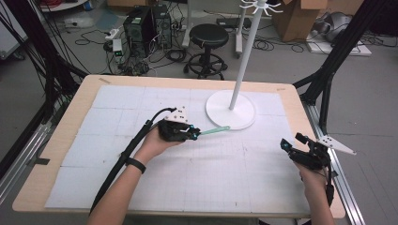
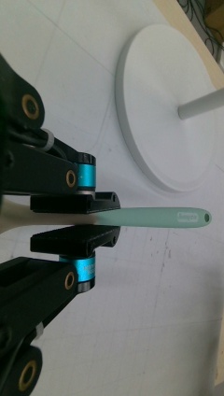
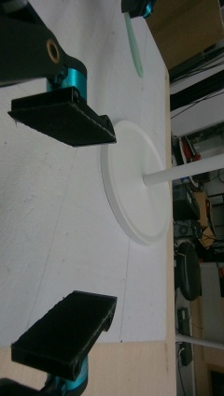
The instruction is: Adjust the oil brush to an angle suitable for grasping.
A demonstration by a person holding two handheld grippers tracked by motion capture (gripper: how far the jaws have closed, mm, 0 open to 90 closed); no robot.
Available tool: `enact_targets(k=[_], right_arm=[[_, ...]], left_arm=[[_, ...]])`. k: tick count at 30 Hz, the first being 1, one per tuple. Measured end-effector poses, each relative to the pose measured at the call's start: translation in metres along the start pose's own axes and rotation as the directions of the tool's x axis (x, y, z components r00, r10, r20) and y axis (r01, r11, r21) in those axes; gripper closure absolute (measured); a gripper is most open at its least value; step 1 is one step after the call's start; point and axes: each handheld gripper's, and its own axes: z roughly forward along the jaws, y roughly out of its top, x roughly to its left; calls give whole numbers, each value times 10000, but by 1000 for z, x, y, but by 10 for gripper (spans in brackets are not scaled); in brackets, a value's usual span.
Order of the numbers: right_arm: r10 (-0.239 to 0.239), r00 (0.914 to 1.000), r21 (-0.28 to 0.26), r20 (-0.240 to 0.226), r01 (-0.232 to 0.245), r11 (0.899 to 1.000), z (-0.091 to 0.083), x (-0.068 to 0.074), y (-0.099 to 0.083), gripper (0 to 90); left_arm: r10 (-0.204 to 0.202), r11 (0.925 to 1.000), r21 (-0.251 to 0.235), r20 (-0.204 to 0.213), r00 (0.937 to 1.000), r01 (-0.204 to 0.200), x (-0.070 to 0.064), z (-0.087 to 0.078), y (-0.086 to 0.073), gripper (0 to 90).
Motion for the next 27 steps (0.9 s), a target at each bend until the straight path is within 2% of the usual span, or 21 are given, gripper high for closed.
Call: enact_targets(k=[3,9,20,27], right_arm=[[-60,10000,-40,-9,60,10000,0,-1,0,174],[-23,10000,-48,-12,23,10000,0,-1,1,174],[-69,10000,-51,-13,69,10000,0,-1,1,174],[-41,10000,-43,-16,41,10000,0,-1,1,174]], left_arm=[[122,9998,158,171,9998,-125,-5,10,4,824],[163,9996,205,242,9996,-168,-10,21,8,824],[50,10000,34,35,10000,-50,-6,16,9,824],[63,10000,75,-3,10000,-63,-7,20,11,824]])
